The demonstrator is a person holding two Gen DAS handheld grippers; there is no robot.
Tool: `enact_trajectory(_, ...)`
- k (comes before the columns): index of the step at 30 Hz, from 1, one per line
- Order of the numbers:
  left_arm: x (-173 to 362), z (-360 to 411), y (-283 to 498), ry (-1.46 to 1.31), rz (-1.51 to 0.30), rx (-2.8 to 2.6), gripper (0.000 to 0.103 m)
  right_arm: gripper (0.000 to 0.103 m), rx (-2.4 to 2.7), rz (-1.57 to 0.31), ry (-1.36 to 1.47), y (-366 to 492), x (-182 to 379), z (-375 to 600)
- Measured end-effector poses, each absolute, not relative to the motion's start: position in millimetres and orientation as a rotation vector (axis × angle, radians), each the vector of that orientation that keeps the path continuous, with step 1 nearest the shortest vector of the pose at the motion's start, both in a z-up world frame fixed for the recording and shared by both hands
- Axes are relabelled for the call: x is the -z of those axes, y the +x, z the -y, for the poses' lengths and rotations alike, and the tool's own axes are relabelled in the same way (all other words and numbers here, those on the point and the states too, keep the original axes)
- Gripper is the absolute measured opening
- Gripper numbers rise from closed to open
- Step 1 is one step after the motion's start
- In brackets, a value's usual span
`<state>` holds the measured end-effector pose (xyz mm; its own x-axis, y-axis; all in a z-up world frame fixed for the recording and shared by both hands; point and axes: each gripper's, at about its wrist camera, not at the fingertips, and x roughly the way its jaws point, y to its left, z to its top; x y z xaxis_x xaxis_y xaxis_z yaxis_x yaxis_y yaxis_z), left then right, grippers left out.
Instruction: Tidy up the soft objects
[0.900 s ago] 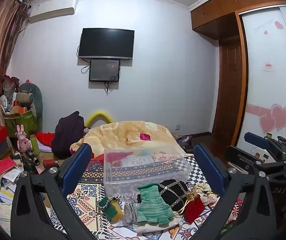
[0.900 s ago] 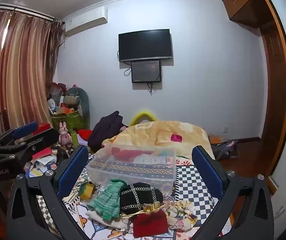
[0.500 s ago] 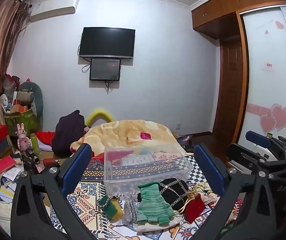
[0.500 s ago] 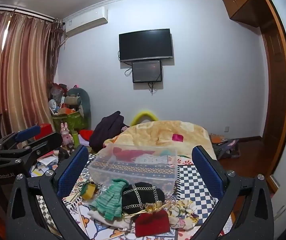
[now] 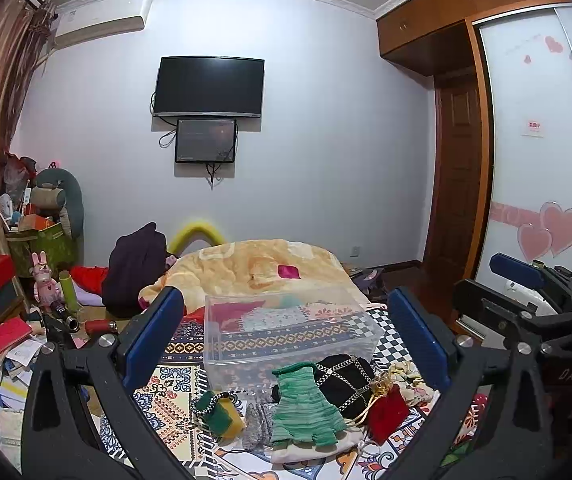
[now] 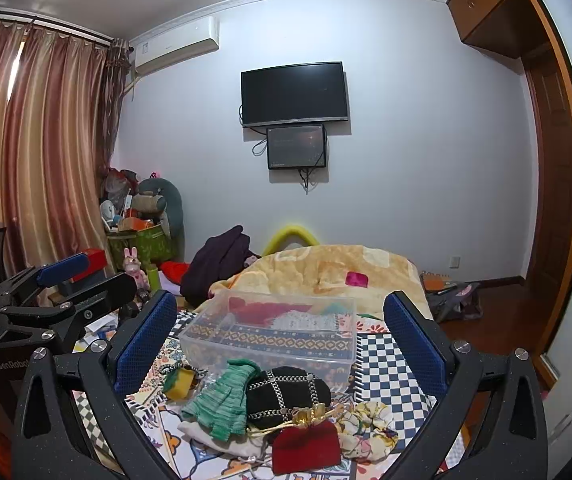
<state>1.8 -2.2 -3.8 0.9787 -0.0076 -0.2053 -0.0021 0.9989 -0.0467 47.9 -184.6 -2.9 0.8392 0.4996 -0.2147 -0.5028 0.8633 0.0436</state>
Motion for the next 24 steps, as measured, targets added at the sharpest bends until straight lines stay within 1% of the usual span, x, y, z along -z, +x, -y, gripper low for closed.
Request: enact_trajectory(24, 1.8, 3.4, -0.9, -0.045, -0.202, 0.002, 0.103, 0.103, -0.528, -0.219, -0.013, 45.9, -0.6, 186.0)
